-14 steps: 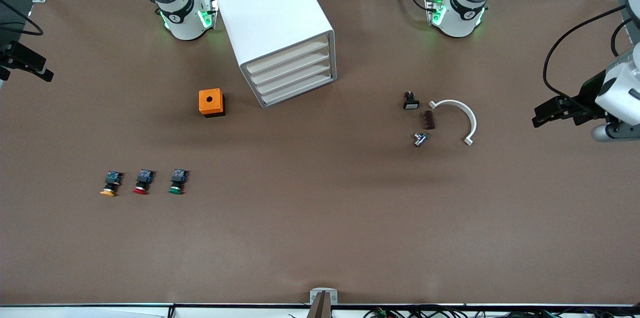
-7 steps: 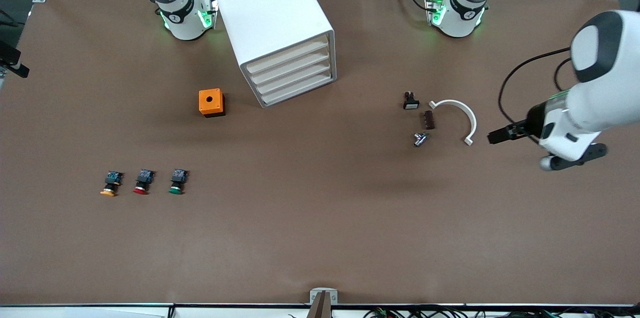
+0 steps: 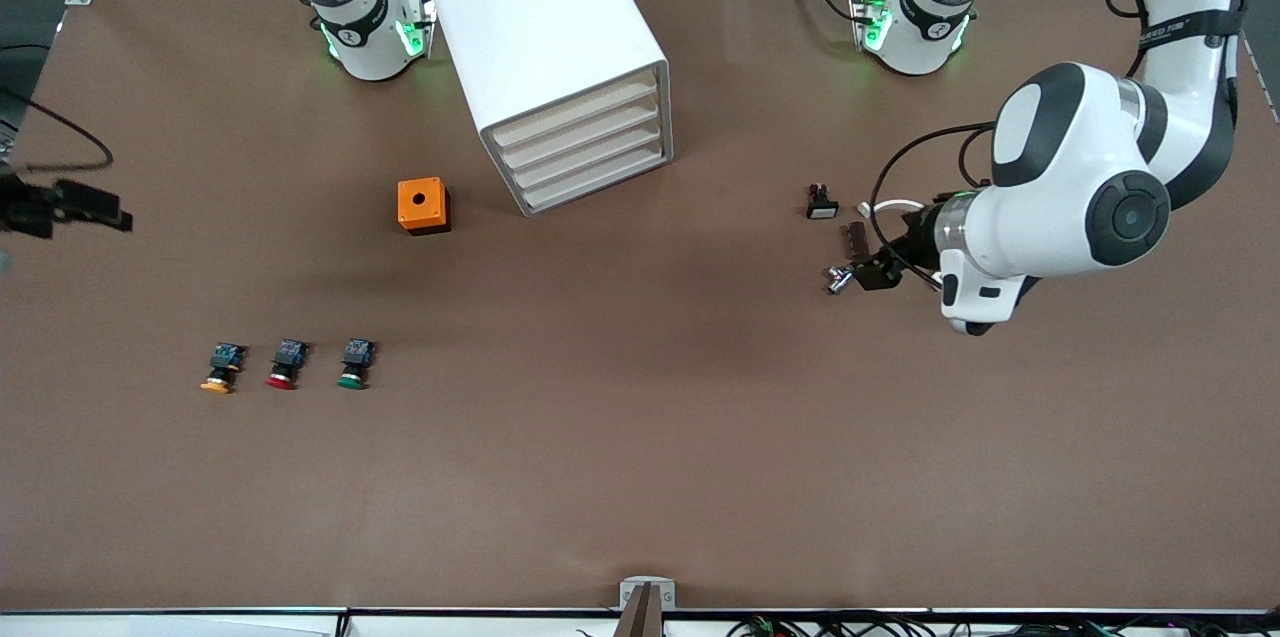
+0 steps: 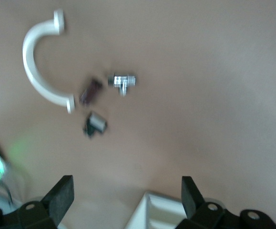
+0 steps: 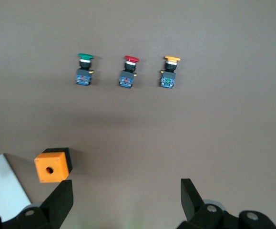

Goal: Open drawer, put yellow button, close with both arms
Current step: 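Move the left gripper toward the white cabinet while the right gripper reaches the buttons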

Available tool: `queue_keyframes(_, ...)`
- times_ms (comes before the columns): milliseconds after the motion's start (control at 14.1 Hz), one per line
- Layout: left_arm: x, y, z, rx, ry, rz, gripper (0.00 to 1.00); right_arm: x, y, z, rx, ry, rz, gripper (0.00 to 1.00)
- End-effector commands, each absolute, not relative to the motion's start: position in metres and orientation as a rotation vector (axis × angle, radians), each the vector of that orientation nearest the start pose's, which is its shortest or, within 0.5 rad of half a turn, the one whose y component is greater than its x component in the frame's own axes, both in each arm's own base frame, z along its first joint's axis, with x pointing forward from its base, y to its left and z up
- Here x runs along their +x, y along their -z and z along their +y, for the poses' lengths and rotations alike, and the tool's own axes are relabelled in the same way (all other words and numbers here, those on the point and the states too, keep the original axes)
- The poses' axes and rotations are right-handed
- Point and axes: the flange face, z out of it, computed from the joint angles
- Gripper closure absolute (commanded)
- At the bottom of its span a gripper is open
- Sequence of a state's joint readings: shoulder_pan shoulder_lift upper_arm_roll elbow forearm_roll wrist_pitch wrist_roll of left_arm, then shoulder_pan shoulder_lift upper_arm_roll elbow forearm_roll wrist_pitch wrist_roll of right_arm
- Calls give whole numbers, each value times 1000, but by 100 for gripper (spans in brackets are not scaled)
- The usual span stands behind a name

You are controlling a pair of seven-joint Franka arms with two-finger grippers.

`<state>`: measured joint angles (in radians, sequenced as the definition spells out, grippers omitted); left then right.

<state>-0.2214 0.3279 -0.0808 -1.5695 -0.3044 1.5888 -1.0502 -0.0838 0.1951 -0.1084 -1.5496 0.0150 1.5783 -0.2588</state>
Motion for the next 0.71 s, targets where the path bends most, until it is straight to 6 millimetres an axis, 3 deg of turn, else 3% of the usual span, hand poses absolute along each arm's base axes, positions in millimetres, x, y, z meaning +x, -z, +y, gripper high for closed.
queue_keyframes(0, 590, -430, -235, -2659, -894, -1517, 1, 606, -523, -121, -3115, -224, -104, 0)
queue_keyframes(213, 603, -412, -245, -2336, -993, -1847, 1, 613, -503, -147, -3127, -172, -23, 0)
queue_keyframes(425, 604, -401, -253, -1979, -1046, -2050, 1, 625, -443, -178, -3148, -94, 43, 0)
queue_keyframes(638, 599, -387, -272, -1751, -1248, -2087, 1, 631, -379, -192, -3151, -27, 153, 3)
